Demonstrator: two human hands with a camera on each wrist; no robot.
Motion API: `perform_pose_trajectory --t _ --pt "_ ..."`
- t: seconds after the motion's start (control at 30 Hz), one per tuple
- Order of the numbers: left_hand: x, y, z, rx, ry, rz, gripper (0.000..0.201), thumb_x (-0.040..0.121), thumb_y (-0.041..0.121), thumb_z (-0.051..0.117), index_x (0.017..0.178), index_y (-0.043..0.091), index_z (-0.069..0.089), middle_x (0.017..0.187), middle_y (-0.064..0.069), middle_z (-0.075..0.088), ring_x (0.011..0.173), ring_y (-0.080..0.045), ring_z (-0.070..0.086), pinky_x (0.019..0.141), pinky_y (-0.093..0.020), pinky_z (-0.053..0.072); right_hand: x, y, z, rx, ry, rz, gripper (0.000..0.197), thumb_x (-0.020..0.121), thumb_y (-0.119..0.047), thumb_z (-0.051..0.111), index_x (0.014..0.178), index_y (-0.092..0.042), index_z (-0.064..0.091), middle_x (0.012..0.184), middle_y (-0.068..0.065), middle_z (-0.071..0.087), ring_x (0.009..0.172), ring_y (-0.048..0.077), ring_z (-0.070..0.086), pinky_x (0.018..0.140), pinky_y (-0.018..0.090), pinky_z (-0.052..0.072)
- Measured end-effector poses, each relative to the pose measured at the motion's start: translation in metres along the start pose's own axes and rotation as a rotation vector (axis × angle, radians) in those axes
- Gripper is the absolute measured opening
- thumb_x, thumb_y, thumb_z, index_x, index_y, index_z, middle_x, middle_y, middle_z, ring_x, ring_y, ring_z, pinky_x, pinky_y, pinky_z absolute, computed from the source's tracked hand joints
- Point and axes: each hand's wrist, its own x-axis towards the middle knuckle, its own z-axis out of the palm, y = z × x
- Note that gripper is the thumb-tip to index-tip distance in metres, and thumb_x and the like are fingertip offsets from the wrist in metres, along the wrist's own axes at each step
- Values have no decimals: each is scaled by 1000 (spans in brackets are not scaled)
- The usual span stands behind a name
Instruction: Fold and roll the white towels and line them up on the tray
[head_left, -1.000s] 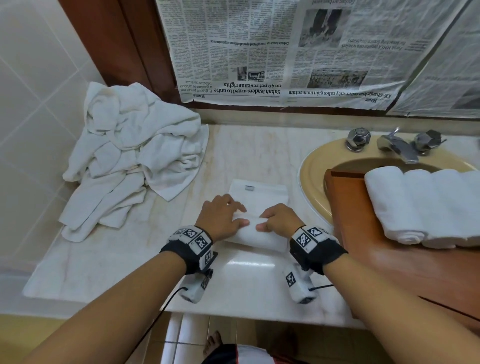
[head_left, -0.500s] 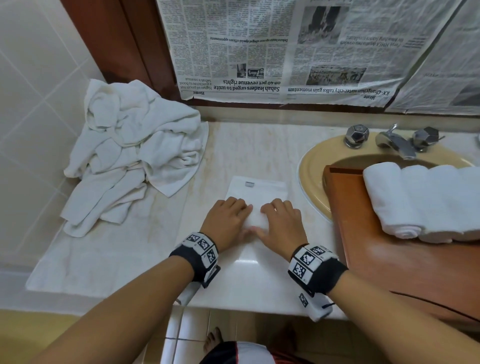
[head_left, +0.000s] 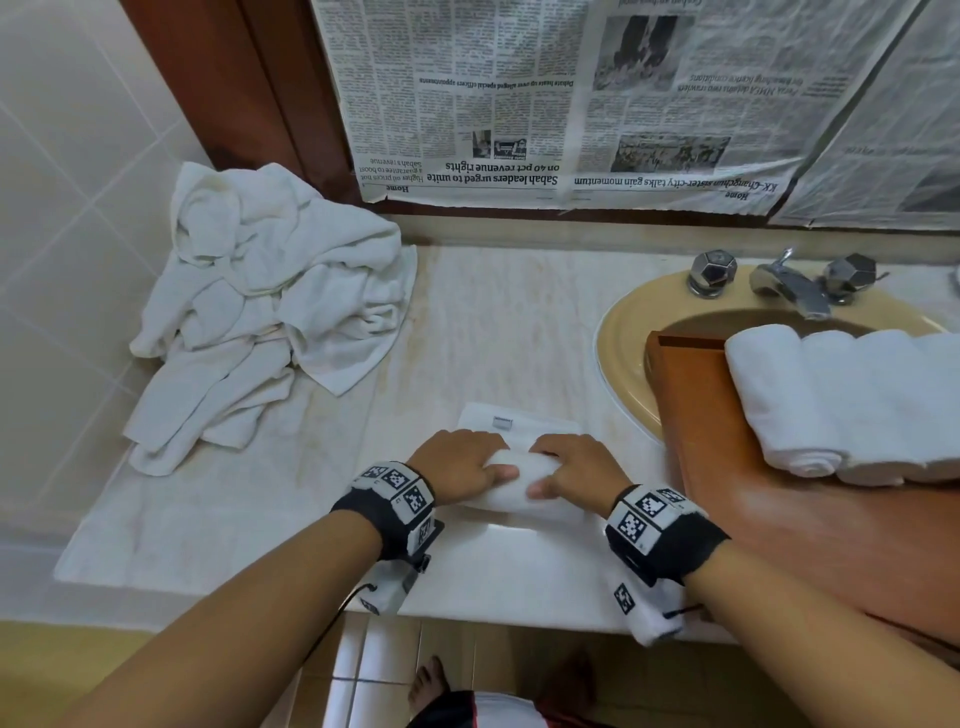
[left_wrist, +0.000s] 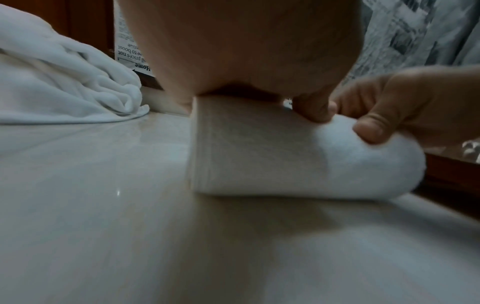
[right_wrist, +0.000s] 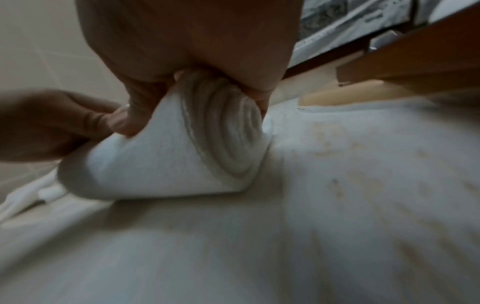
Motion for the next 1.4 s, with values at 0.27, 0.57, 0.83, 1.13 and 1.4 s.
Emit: perform_pose_trajectory --t 0.27,0.57,0.83,1.13,1.4 --pt "0 2 -6 208 225 113 67 82 74 43 130 29 55 129 5 53 117 -19 50 95 -35 34 25 -4 -4 -96 -51 215 32 86 -24 69 115 -12 67 118 7 62 118 27 54 97 32 44" --pt "-9 -15 20 442 295 186 86 55 71 74 131 35 54 84 0 61 68 -19 60 62 -29 45 -6 -17 23 -399 225 -12 45 86 -28 37 128 -22 49 124 -3 49 118 18 41 96 37 27" --pt "3 3 -6 393 -46 57 78 69 69 65 131 25 47 110 -3 63 99 -25 62 87 -35 49 -22 3 44 -639 290 -108 75 59 -77 46 100 -16 57 91 2 55 80 25 54 68 41 44" --pt "17 -1 -22 382 -112 64 87 58 72 74 131 34 45 126 4 42 116 -19 43 96 -36 37 -2 -7 14 -504 77 -69 66 78 -71 50 119 -21 54 115 -4 49 111 21 41 83 38 28" --pt "18 -7 -6 244 37 18 98 62 58 77 143 28 30 130 3 46 113 -20 49 92 -33 43 34 -11 -14 -249 -152 54 49 83 -52 65 115 -15 58 115 3 55 111 22 46 93 39 38"
